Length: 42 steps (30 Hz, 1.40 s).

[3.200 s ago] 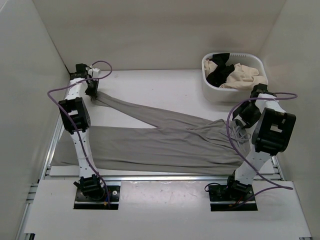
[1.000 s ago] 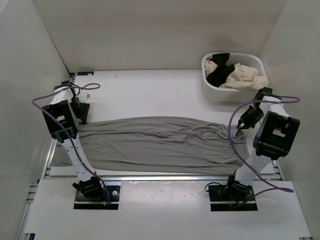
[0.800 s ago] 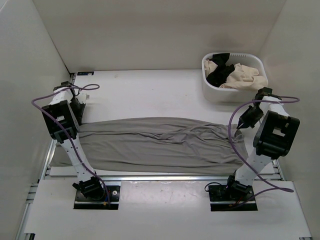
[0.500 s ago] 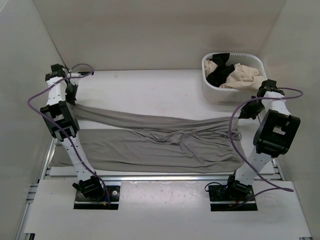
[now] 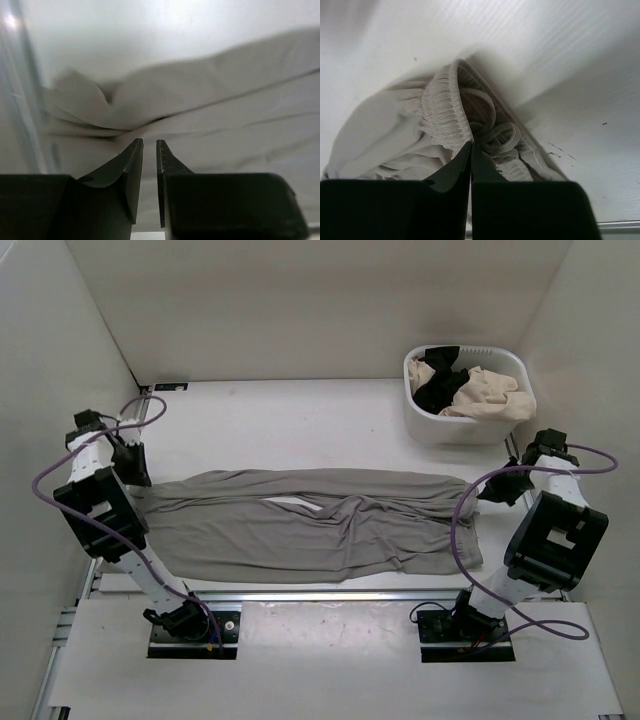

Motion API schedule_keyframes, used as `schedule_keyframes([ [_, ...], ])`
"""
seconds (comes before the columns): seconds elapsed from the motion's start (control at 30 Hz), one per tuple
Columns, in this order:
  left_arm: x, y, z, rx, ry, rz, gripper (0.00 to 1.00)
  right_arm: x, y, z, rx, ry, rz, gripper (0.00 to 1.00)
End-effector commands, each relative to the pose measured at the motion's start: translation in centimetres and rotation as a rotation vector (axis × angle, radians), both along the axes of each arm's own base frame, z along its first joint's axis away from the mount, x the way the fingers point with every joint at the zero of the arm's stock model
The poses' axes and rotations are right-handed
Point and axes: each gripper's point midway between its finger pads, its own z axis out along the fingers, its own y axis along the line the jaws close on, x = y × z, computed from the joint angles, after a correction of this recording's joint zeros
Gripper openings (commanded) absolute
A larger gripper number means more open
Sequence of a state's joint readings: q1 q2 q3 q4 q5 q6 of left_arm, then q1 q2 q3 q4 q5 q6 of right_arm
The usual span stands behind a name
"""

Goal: Fold and stack the trousers
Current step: Flatten the trousers out

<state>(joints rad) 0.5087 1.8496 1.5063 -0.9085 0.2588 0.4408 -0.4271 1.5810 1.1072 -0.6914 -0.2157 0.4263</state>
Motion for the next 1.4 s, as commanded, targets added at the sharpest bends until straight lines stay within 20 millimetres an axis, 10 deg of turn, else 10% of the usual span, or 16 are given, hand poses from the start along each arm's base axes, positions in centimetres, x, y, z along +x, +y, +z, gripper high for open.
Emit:
schedule_keyframes([
  [0.0, -1.3, -1.9, -2.0, -0.123, 0.007, 0.005, 0.3, 0.0, 0.4, -0.2, 0.003, -0.028, 0.06, 0.0],
  [0.23, -2.3, -0.8, -3.1, -0.119, 0.043, 0.044, 0.19, -1.6, -0.1, -1.2, -0.017, 0.011, 0.065, 0.0],
  [0.87, -4.4, 8.3, -3.2, 0.195, 0.115, 0.357, 0.53, -0.2, -1.6, -2.0, -0.001, 0.048, 0.068, 0.0],
  [1.37, -2.6, 6.8, -7.2, 0.06, 0.128, 0.242, 0.58, 2.0, -3.7, -1.0, 0.034, -0.006, 0.024, 0.0],
])
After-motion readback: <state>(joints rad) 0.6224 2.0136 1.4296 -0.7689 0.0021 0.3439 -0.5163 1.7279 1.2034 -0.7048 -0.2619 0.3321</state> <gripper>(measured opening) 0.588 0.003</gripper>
